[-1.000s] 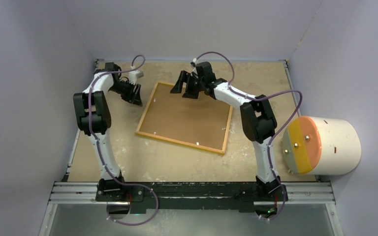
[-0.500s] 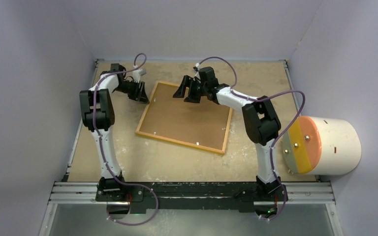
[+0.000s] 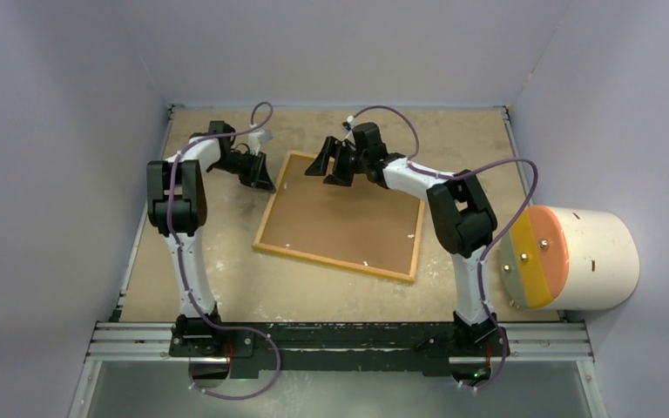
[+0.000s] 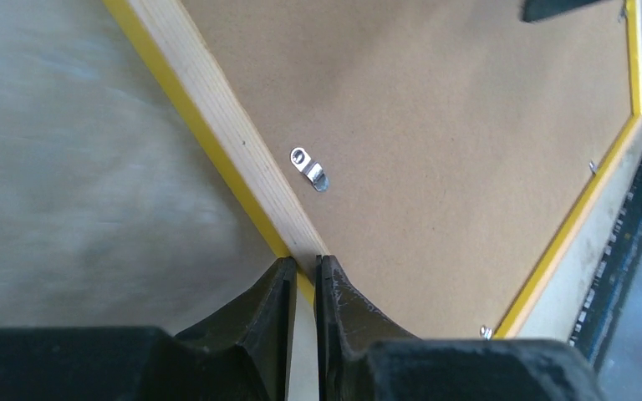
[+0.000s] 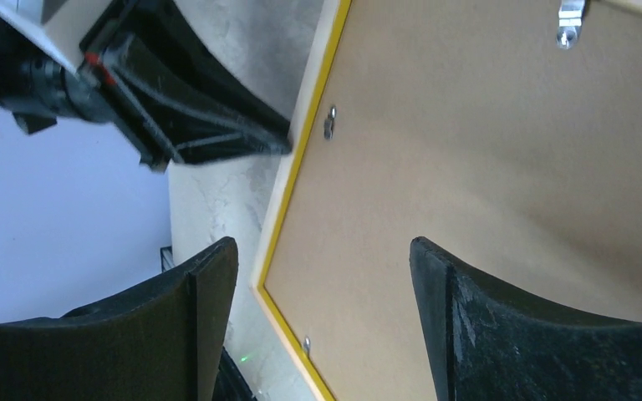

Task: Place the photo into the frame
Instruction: Adjust the photo frame at the center of the board, then install the photo frame at the center of the board.

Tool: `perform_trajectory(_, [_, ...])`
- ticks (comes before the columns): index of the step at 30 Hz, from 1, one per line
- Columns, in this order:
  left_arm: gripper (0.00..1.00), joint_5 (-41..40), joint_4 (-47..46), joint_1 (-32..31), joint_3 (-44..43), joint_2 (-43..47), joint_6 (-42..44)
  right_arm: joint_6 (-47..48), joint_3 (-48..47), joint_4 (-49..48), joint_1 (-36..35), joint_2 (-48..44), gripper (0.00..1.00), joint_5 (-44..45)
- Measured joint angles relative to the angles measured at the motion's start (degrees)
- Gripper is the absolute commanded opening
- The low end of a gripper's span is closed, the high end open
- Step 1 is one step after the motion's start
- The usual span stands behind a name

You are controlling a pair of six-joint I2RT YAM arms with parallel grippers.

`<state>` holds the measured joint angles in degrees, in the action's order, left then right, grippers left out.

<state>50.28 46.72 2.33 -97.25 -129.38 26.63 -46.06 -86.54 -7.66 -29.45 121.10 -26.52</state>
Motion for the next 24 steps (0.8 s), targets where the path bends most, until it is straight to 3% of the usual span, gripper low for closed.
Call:
perform_trajectory(10, [0.13,2.0,-5.0,-6.5,18.6,9.4,-3.2,-1.5,2.8,-0.9,-1.3,1.6,0.74,0.0])
perform_trajectory(24, [0.09,3.1,-9.6,-6.0,22.8,11.2,-7.9,-2.0,2.5,-2.0,-7.0,4.4,0.66,-1.3])
